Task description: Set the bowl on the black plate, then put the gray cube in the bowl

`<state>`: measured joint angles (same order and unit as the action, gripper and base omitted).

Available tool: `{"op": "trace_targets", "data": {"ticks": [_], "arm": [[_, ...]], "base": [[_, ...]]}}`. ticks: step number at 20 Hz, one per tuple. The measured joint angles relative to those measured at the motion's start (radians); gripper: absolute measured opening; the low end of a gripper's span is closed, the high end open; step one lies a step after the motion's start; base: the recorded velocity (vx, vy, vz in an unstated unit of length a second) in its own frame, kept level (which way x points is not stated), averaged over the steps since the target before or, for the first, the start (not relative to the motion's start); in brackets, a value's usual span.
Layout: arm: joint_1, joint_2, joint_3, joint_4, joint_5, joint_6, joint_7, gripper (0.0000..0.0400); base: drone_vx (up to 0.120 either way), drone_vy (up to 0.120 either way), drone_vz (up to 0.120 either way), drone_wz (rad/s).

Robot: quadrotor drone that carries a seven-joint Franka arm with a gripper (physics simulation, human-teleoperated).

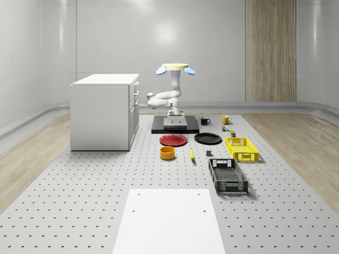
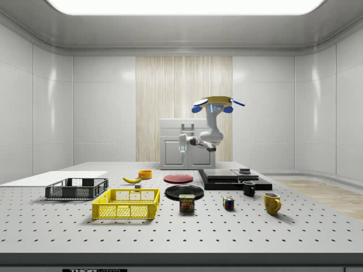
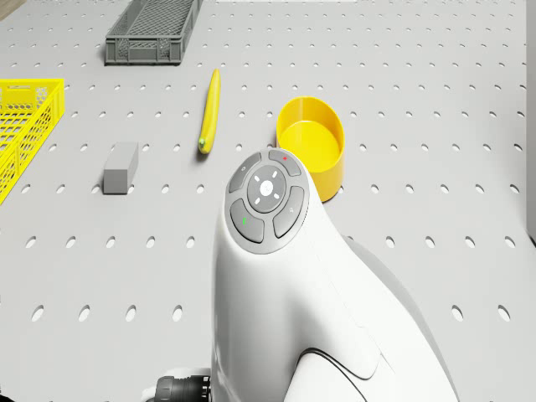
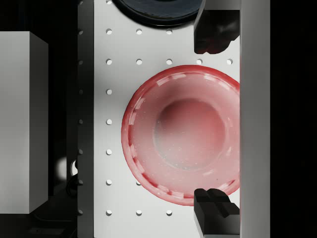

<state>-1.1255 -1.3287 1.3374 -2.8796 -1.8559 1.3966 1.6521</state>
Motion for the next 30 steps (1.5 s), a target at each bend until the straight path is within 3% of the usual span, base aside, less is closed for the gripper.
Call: {"op": "trace_targets", "data": {"ticks": [10, 30], "arm": [[-0.009, -0.033, 0.007, 0.002, 0.015, 0.031, 0.008, 0.0400], [-0.022, -0.089, 0.018, 0.005, 0.039, 0.083, 0.020, 0.0400]], "base": [[0.120, 0.000, -0.120, 0.000], [0.120, 0.000, -0.002, 0.000]]}}
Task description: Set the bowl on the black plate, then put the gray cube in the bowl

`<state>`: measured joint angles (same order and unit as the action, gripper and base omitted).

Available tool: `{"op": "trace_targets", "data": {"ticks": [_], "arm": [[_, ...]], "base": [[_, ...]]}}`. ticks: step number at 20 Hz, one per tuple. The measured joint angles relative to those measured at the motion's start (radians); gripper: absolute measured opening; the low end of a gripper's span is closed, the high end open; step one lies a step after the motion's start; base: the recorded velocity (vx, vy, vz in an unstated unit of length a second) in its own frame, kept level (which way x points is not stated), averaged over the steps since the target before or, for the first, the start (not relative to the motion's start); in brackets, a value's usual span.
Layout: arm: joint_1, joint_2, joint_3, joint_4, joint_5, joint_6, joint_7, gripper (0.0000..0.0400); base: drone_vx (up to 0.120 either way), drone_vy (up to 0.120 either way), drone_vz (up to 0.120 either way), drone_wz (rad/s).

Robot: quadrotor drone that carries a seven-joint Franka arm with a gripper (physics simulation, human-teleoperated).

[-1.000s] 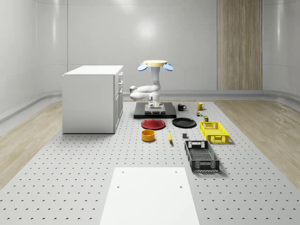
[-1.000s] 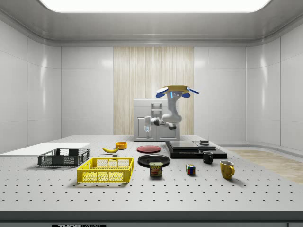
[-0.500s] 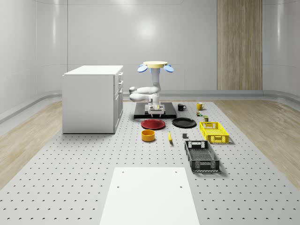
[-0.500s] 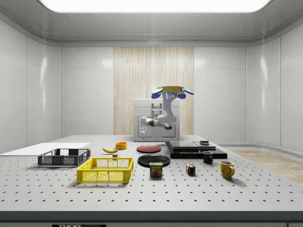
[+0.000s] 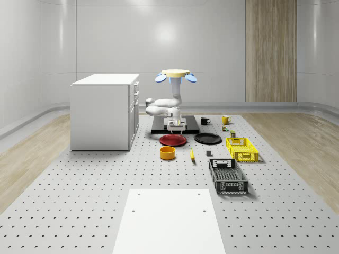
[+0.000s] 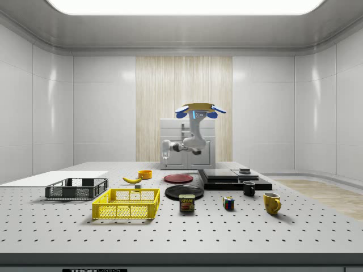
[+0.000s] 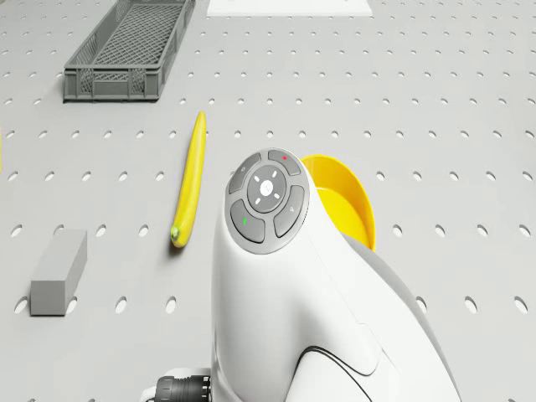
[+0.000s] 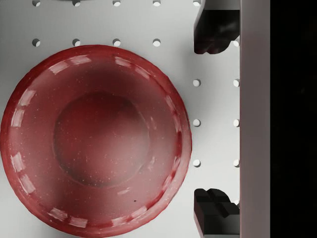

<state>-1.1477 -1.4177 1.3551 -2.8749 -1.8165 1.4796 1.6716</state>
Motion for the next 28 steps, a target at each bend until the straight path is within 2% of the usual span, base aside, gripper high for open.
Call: {"op": "trace_targets", "data": {"ticks": [20, 24, 28], "arm": [[-0.010, -0.044, 0.008, 0.002, 0.019, 0.041, 0.009, 0.0400], [-0.012, -0.052, 0.009, 0.002, 0.022, 0.048, 0.010, 0.0400], [-0.013, -0.059, 0.010, 0.003, 0.025, 0.055, 0.011, 0.0400]], "base": [[0.120, 0.000, 0.000, 0.000], [0.120, 0.000, -0.110, 0.000], [0.120, 0.000, -0.010, 0.000]]}}
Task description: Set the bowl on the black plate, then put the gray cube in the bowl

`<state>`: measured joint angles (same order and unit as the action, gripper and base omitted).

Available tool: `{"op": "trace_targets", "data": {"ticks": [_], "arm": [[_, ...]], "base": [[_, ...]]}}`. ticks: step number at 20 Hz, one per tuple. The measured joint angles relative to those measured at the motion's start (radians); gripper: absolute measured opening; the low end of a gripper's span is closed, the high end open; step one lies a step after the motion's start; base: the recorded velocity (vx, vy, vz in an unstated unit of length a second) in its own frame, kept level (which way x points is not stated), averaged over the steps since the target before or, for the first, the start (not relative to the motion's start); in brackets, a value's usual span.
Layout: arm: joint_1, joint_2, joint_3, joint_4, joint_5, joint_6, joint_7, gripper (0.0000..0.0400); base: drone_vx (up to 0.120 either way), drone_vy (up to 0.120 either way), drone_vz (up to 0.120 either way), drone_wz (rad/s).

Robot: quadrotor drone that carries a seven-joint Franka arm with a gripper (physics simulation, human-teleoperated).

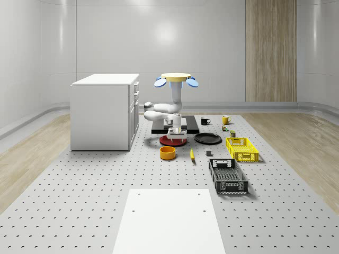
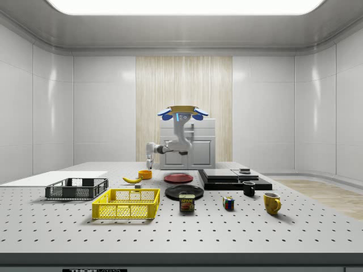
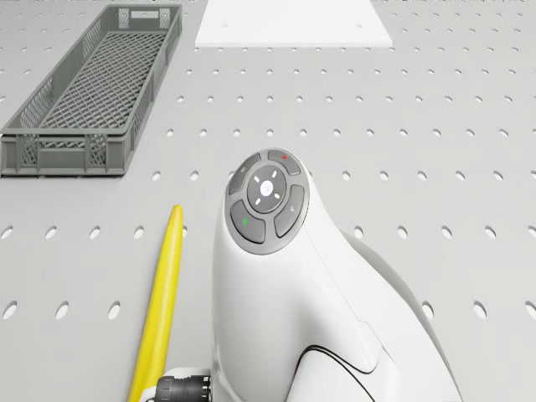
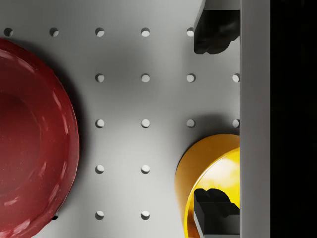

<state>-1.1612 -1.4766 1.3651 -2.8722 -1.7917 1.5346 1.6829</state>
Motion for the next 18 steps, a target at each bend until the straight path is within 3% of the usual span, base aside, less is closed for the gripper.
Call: {"op": "trace_targets", "data": {"ticks": [9, 18], "arm": [[-0.003, -0.015, 0.002, 0.001, 0.006, 0.014, 0.003, 0.0400], [0.049, -0.036, -0.013, 0.006, -0.003, 0.039, -0.054, 0.0400]], "base": [[0.116, 0.000, 0.000, 0.000], [0.000, 0.000, 0.000, 0.000]]}}
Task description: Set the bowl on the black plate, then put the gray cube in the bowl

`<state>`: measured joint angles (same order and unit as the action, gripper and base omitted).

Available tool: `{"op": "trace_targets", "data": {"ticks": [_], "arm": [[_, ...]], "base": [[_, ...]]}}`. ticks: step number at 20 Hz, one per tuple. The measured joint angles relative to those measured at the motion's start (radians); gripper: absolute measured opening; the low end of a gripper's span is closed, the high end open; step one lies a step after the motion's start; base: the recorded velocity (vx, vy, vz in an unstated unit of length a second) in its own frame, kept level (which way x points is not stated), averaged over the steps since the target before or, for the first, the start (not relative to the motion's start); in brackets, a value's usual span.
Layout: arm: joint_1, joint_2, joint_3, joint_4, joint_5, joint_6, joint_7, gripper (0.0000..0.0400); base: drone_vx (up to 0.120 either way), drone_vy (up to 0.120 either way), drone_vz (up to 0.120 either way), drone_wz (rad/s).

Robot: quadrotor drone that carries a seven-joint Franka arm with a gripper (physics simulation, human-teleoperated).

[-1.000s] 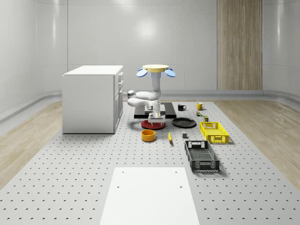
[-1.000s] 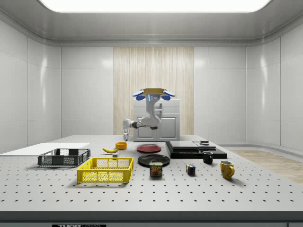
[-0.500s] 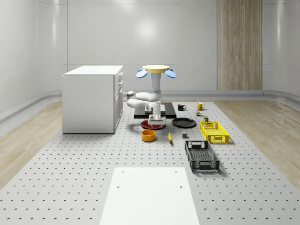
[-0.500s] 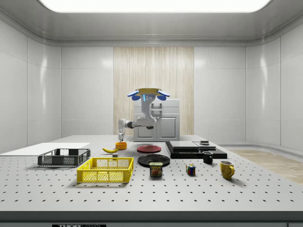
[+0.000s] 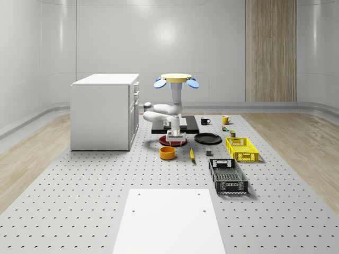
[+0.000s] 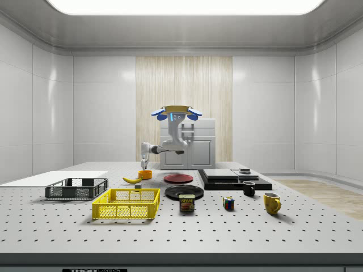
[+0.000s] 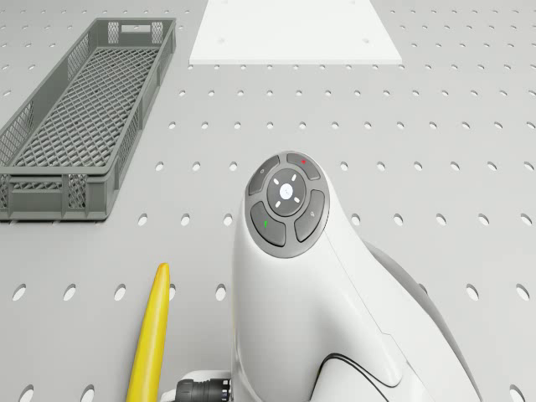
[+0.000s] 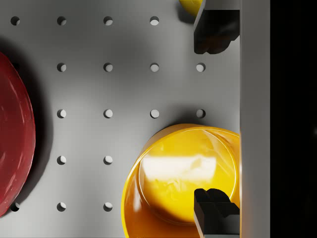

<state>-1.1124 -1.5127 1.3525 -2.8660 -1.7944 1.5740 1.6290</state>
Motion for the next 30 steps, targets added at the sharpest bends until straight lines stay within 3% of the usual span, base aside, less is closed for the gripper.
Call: {"op": "trace_targets", "data": {"ticks": [9, 30], "arm": [[0.005, -0.015, -0.090, 0.022, -0.082, 0.045, -0.020, 0.0400], [-0.066, -0.003, -0.180, 0.105, -0.166, 0.090, -0.015, 0.0400]], "base": [[0.000, 0.000, 0.000, 0.000], [0.000, 0.000, 0.000, 0.000]]}}
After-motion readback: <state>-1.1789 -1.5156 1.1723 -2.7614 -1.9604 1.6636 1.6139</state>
